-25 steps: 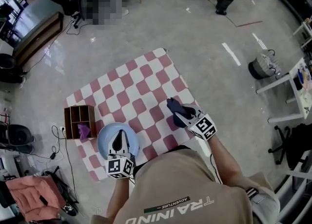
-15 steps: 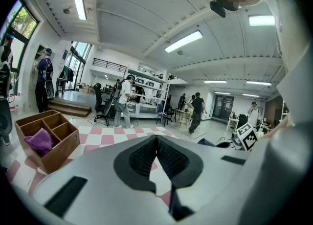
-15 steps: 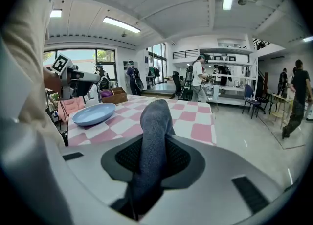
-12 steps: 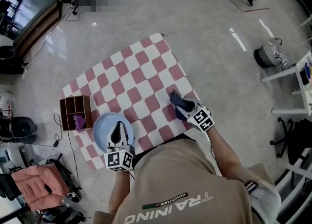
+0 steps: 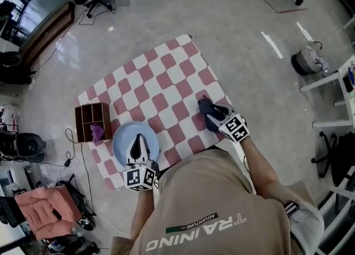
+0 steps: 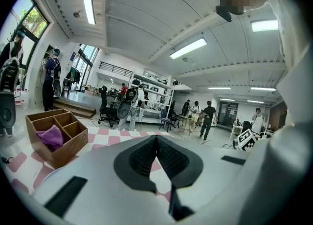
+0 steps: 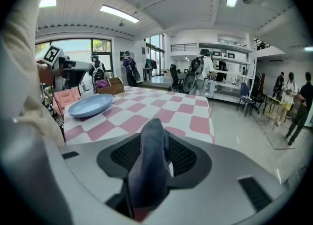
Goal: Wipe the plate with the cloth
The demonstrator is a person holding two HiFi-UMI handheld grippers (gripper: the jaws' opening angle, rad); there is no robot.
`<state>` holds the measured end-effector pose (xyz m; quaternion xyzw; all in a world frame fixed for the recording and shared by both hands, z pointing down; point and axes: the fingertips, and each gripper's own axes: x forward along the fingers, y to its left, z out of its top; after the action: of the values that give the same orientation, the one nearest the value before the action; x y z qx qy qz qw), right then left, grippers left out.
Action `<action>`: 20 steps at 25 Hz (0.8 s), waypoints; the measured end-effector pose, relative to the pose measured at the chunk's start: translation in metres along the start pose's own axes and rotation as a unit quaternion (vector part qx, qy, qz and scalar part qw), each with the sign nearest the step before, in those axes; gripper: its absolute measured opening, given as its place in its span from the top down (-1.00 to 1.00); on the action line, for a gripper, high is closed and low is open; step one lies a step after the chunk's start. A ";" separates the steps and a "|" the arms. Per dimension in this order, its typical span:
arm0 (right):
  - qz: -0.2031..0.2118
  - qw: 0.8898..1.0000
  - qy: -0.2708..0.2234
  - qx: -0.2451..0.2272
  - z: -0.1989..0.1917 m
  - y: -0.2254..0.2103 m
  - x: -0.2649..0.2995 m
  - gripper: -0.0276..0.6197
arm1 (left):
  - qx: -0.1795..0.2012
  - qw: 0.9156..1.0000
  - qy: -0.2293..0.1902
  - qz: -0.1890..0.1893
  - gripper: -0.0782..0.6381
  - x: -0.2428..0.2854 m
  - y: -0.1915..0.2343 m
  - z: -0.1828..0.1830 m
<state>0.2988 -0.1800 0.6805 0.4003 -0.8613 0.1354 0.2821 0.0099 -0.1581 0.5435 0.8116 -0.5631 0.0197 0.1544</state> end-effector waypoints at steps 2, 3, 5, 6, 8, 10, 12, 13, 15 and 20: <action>-0.004 1.000 -0.027 -0.008 0.025 0.004 -0.011 0.32 | 0.000 1.000 -0.004 -0.001 0.75 -0.006 0.004 0.003; 0.001 0.999 -0.047 -0.009 0.040 0.009 -0.016 0.33 | 0.003 1.000 -0.007 -0.003 0.75 -0.009 0.005 0.005; 0.020 0.994 -0.103 0.007 0.074 0.022 -0.027 0.48 | 0.012 1.000 -0.011 -0.009 0.75 -0.016 0.008 0.011; 0.027 0.991 -0.132 0.020 0.091 0.028 -0.031 0.55 | 0.016 1.000 -0.013 -0.012 0.75 -0.019 0.009 0.014; 0.036 0.983 -0.177 0.036 0.123 0.039 -0.041 0.57 | 0.023 0.999 -0.017 -0.017 0.75 -0.025 0.011 0.024; 0.045 0.977 -0.205 0.025 0.152 0.053 -0.048 0.60 | 0.034 0.999 -0.026 -0.021 0.75 -0.031 0.014 0.035; 0.057 0.972 -0.226 0.001 0.181 0.068 -0.051 0.61 | 0.045 0.998 -0.035 -0.025 0.75 -0.035 0.017 0.048; 0.064 0.970 -0.236 -0.012 0.195 0.075 -0.053 0.62 | 0.046 0.998 -0.040 -0.026 0.75 -0.036 0.020 0.055; 0.074 0.963 -0.257 -0.039 0.221 0.091 -0.058 0.66 | 0.041 0.997 -0.051 -0.027 0.75 -0.040 0.024 0.069; 0.101 0.938 -0.312 -0.116 0.283 0.138 -0.082 0.83 | 0.052 0.995 -0.080 -0.041 0.75 -0.051 0.024 0.105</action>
<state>0.1292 -0.1713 0.4032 0.2979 -0.9517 -0.0688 0.0284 -0.0460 -0.1484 0.4388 0.8398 -0.5383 -0.0217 0.0671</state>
